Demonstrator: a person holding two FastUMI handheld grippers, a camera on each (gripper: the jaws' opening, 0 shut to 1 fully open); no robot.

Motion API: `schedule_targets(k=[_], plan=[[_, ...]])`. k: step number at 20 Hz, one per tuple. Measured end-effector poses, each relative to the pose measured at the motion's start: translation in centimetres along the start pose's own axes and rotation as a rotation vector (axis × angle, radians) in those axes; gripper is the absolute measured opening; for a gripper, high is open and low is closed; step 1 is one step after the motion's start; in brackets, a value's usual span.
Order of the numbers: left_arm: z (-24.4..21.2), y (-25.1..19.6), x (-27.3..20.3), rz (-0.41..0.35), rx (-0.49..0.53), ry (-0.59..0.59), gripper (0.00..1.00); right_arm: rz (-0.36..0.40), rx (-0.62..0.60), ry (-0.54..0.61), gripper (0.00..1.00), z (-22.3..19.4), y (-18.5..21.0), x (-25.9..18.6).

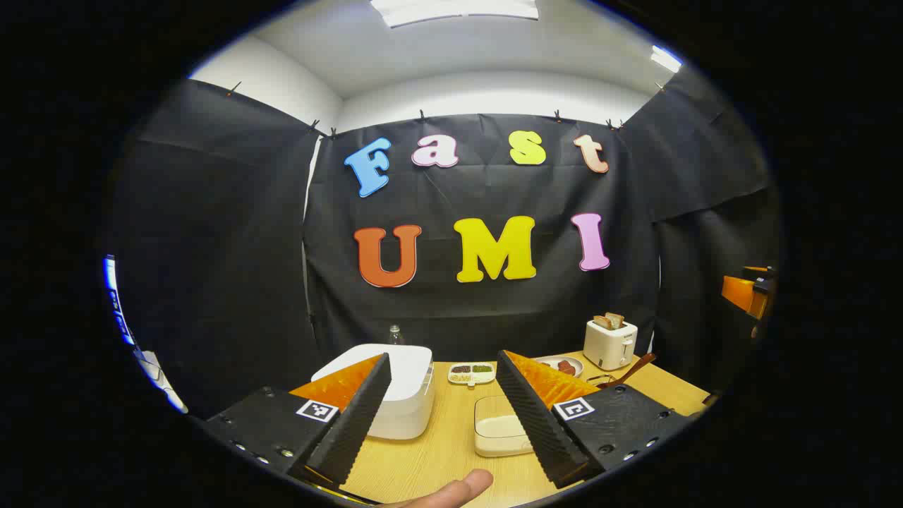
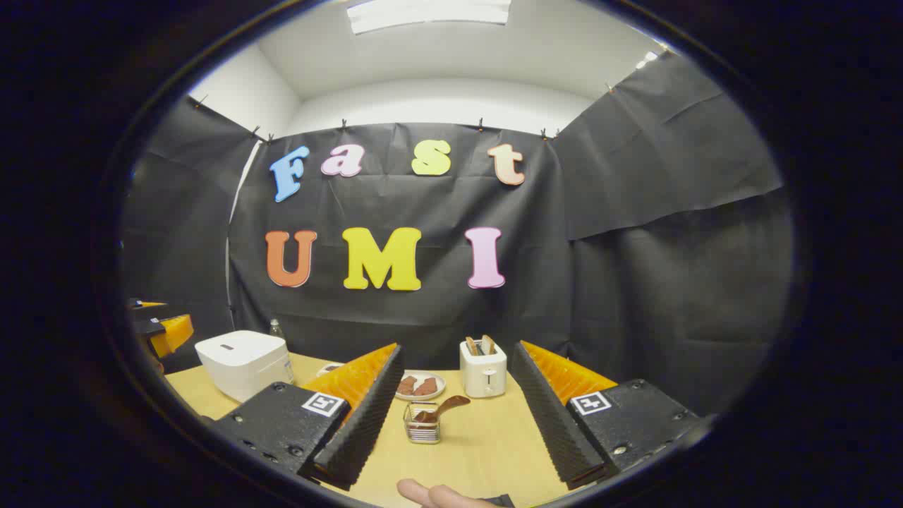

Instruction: Close the left gripper, press the button to open the rice cooker; take a wooden spoon from the chopstick holder with the right hand, scoop a spoonful of rice and pour it into the rice cooker, then put the wooden spoon back into the chopstick holder.

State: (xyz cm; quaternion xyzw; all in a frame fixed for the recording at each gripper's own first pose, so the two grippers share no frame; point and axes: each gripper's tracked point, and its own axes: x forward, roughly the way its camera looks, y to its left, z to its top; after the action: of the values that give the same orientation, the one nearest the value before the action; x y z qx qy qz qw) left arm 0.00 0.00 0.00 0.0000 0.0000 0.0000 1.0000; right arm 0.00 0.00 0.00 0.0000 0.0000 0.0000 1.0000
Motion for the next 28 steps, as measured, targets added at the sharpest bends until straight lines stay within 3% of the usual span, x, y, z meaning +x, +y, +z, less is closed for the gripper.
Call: schedule_targets(k=[4,6,10,11,13,15,18,22,23,26,27,28], plan=[[0.9,0.1,-0.7,-0.02,-0.014,-0.006,0.95,0.006,-0.003,-0.008,1.0,0.6,-0.1,-0.5],[1.0,0.6,-0.8,-0.011,-0.013,-0.01,0.95,0.006,-0.001,-0.01,0.96,0.6,-0.1,-0.7],[0.3,0.7,-0.5,-0.027,-0.038,0.011,0.95,0.016,0.012,-0.013,0.96,0.6,-0.2,-0.8],[0.2,0.9,-0.4,-0.028,-0.042,0.014,0.95,0.013,0.013,-0.015,1.0,0.7,-0.3,-0.8],[-0.3,1.2,-0.4,-0.028,-0.04,0.025,0.95,0.017,0.017,-0.012,0.96,0.3,-0.3,-1.1],[-0.9,1.3,-0.2,-0.037,-0.047,0.042,0.95,0.023,0.021,-0.017,1.0,0.2,-0.2,-1.2],[-0.3,2.4,0.0,-0.012,-0.042,0.015,0.95,0.004,0.015,-0.034,0.96,-0.1,-0.7,-1.3],[-0.5,3.7,1.6,0.022,-0.055,-0.005,0.93,-0.006,0.021,-0.035,0.96,-1.3,-0.6,-1.3],[-1.0,4.0,2.0,0.018,-0.067,0.006,0.93,-0.005,0.036,-0.033,1.0,-1.7,-0.6,-1.2],[-2.1,4.8,4.0,0.001,-0.085,0.038,0.93,-0.006,0.072,-0.036,1.0,-2.5,-0.7,-1.2],[-2.3,5.2,4.6,-0.001,-0.083,0.047,0.92,-0.002,0.078,-0.04,0.96,-2.6,-0.7,-1.2],[-2.7,5.7,5.2,0.0,-0.084,0.059,0.82,0.0,0.08,-0.044,1.0,-2.8,-0.6,-1.1]])
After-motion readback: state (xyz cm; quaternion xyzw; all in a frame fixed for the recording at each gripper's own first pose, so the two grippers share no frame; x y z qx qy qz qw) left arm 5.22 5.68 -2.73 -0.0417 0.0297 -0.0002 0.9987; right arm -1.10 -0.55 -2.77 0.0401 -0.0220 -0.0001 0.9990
